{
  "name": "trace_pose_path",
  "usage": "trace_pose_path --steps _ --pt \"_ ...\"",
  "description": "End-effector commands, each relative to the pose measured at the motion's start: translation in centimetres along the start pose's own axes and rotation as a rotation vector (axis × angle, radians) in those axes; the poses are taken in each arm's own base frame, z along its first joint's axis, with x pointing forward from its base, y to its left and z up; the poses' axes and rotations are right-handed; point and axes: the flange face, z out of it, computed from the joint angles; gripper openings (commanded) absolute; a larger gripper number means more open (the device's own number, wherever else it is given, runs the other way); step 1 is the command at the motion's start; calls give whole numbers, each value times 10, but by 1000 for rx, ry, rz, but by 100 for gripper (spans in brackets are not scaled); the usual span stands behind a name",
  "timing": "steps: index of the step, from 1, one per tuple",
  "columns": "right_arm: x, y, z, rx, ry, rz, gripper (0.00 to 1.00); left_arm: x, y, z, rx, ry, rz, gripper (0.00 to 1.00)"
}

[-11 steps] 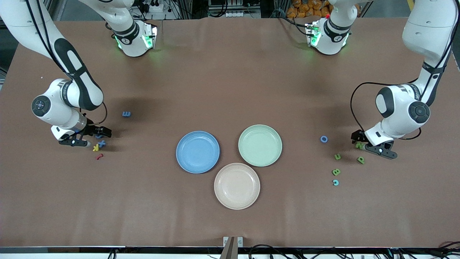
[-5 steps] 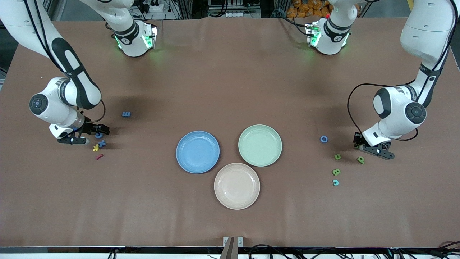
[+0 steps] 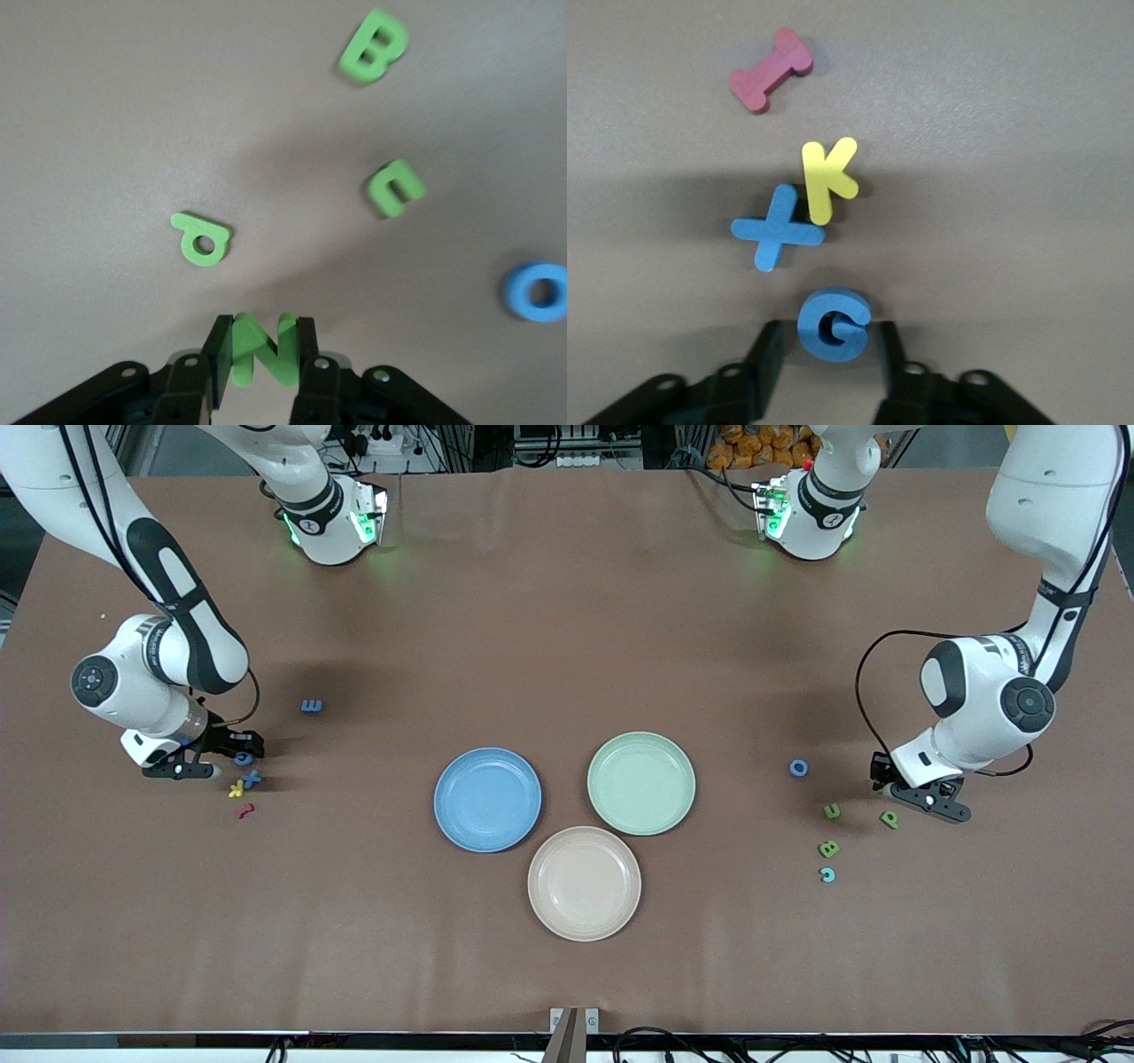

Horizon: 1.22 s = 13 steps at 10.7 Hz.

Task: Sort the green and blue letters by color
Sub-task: 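Grasp green N with the left gripper while the right gripper grasps blue G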

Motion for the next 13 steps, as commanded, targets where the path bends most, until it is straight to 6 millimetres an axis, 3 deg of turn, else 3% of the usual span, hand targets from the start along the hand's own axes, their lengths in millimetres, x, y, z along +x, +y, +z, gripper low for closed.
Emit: trace_pose_path --steps 1,3,5,8,10,13 --pt "-6 0 -5 6 3 -14 0 26 38 -59 -7 -45 -70 0" --pt "-3 0 -8 6 8 -4 0 47 78 -70 -10 -47 -140 0" --pt "13 -16 -25 10 31 26 0 76 137 -79 -35 -21 -273 0" --pt "51 -67 -60 22 -23 71 0 113 226 -77 -75 -8 -422 0" --pt "78 -125 -87 20 -19 130 0 130 273 -68 -83 -12 -506 0" --pt "93 -199 -105 86 -1 232 0 154 319 -52 -99 -14 -627 0"
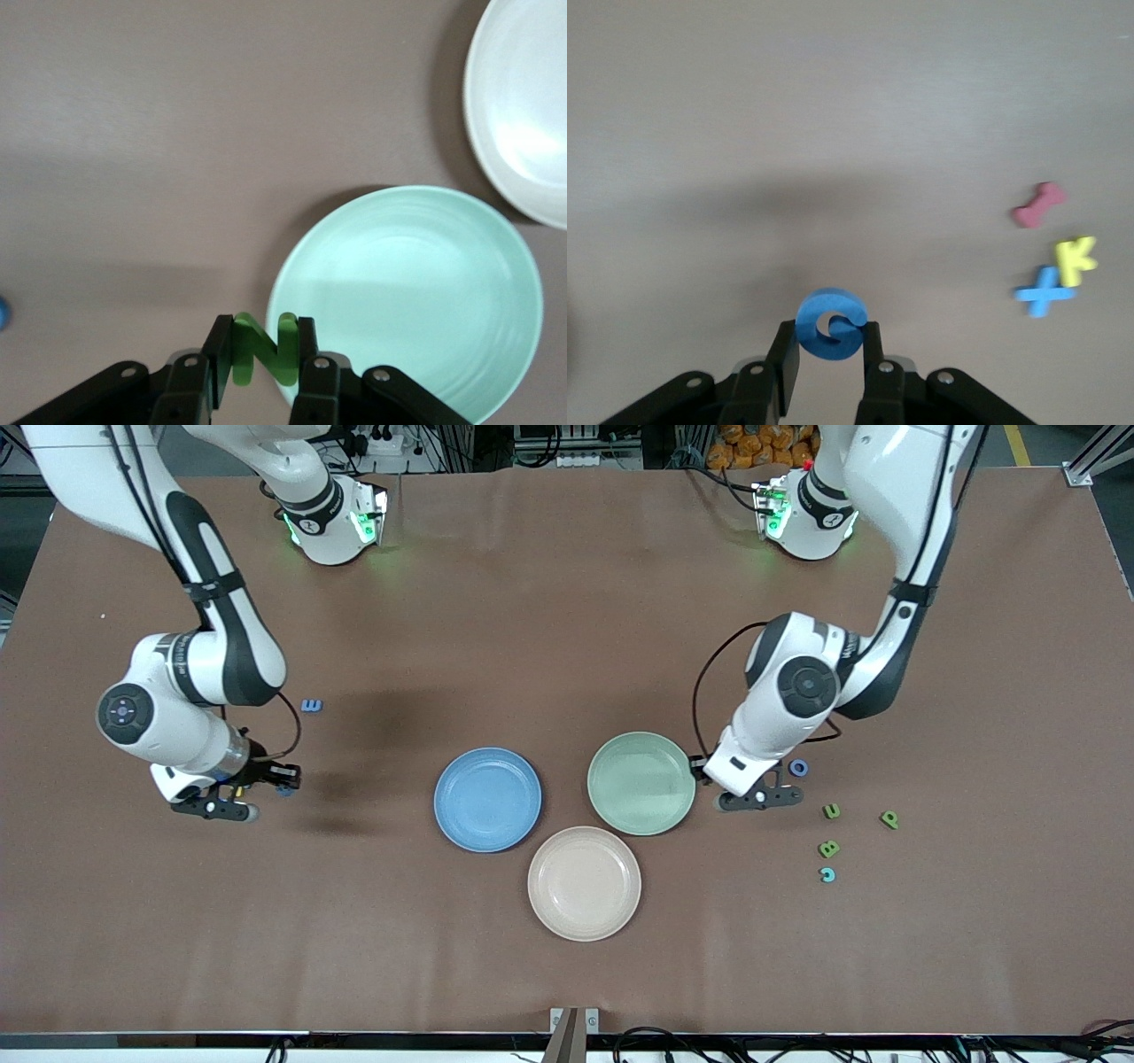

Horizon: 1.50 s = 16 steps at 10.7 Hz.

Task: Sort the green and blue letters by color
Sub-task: 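Release N over green plate while the right gripper releases G over blue plate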

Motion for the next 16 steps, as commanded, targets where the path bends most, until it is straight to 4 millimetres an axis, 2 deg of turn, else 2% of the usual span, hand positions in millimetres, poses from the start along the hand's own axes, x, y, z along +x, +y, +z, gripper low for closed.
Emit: trace_pose_path --steps 1,3,5,6,7,8,9,10,11,13,15,16 --pt "6 -67 -8 122 -13 152 0 3 42 16 -18 -14 -114 0" --pt "6 -123 -7 189 -30 257 0 0 55 24 -22 -18 -173 0" --pt "4 -175 -8 206 -35 370 0 1 57 28 -25 -15 -220 0" --pt "0 -206 -7 213 -35 414 0 -1 60 28 -25 -14 -236 0" --pt "-6 -228 -4 216 -40 462 0 -3 62 29 -24 -15 -241 0" --pt "-10 -243 -1 215 -47 502 0 -4 63 29 -19 -12 -225 94" --pt "-15 -255 4 213 -58 532 0 -3 62 26 -19 -6 -217 100" --pt "-21 -264 8 228 -80 566 59 -2 62 24 -20 -2 -212 100" --pt "-24 -271 8 250 -77 572 100 3 57 17 -25 7 -208 100" --pt "-25 -271 11 242 -73 556 100 13 33 7 -11 8 -153 100" --pt "-15 -252 12 223 -59 524 100 20 3 4 30 -4 -78 100" --pt "-6 -232 16 208 -62 464 100 30 -16 1 34 -15 -67 100"
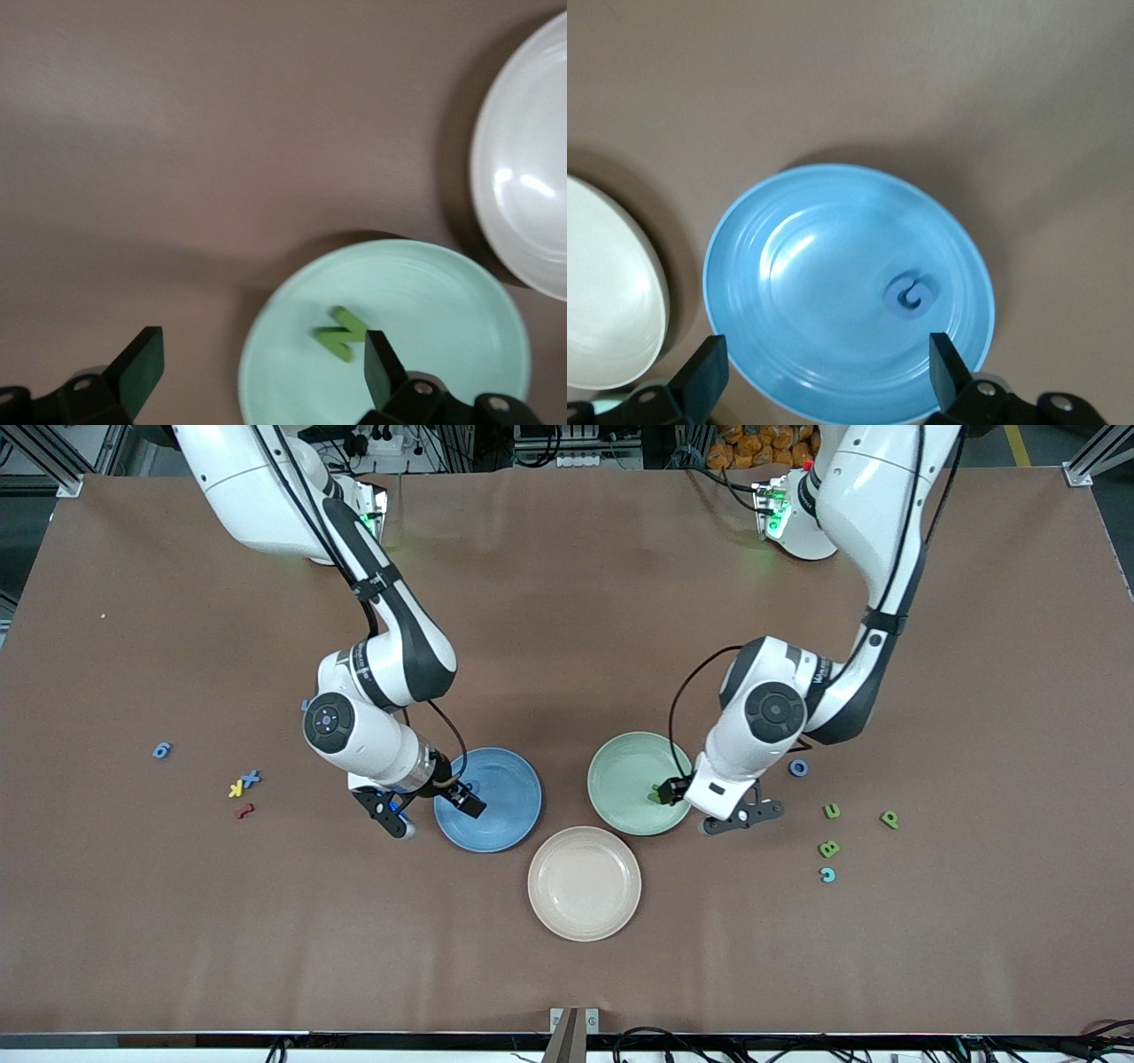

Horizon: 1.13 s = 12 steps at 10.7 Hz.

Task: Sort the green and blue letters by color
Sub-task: 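Release N over green plate while the right gripper releases G over blue plate, then move the left gripper to green d while the right gripper returns to letters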

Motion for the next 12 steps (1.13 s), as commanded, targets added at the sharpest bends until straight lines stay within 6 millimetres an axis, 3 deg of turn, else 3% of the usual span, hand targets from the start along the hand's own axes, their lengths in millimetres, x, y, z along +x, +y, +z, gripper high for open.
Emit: trace_pose_path --steps 1,4,5,7,10,12 --pt "62 39 -6 -43 -23 -96 100 20 -46 -14 40 -10 73 100" --pt "127 107 -22 -177 -33 -270 100 51 -110 -11 76 -6 149 100" --pt "128 121 -21 -242 -10 -316 100 63 -134 -12 76 -10 145 100" --pt "110 152 -29 -299 7 -359 100 78 -175 -4 83 -28 78 100" --pt "80 213 -28 -285 3 -494 100 111 -266 8 100 -40 -61 100" --pt "62 242 -28 -262 31 -592 100 120 -310 17 119 -44 -172 100"
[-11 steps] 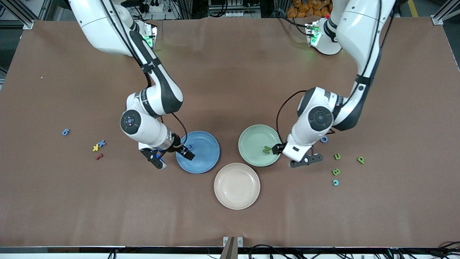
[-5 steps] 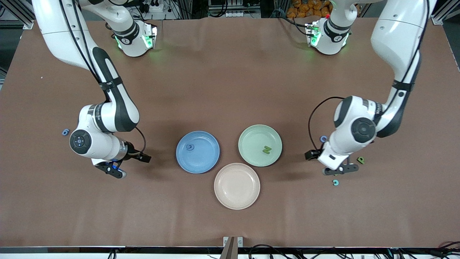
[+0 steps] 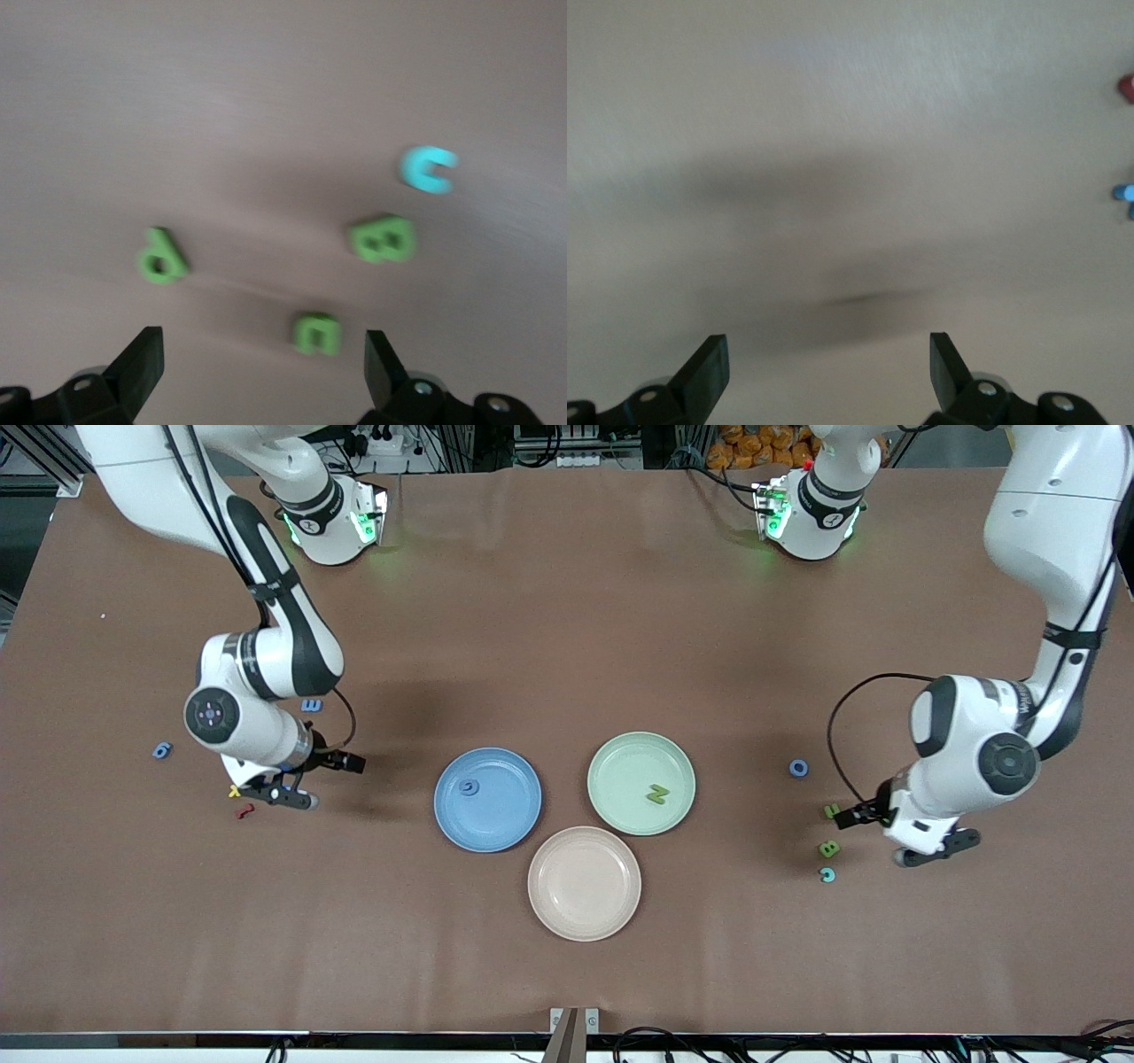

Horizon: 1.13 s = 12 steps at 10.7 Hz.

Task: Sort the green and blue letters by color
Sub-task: 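Move the left gripper to green d while the right gripper returns to letters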

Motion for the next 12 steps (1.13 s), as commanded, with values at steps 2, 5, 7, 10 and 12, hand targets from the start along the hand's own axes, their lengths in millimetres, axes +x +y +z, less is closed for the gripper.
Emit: trace_pose_path --steps 2,5,7,10,12 --pt "-69 41 -6 8 49 -189 100 14 -48 24 72 8 -168 100" --pt "-90 89 18 10 93 -294 100 13 -47 39 89 18 -231 100" --pt "-95 120 37 8 82 -272 100 14 -52 47 81 10 -251 100" --pt "-99 140 58 14 28 -215 100 20 -63 48 63 13 -280 100" --pt "-100 137 61 16 24 -204 100 23 -67 50 40 22 -309 100"
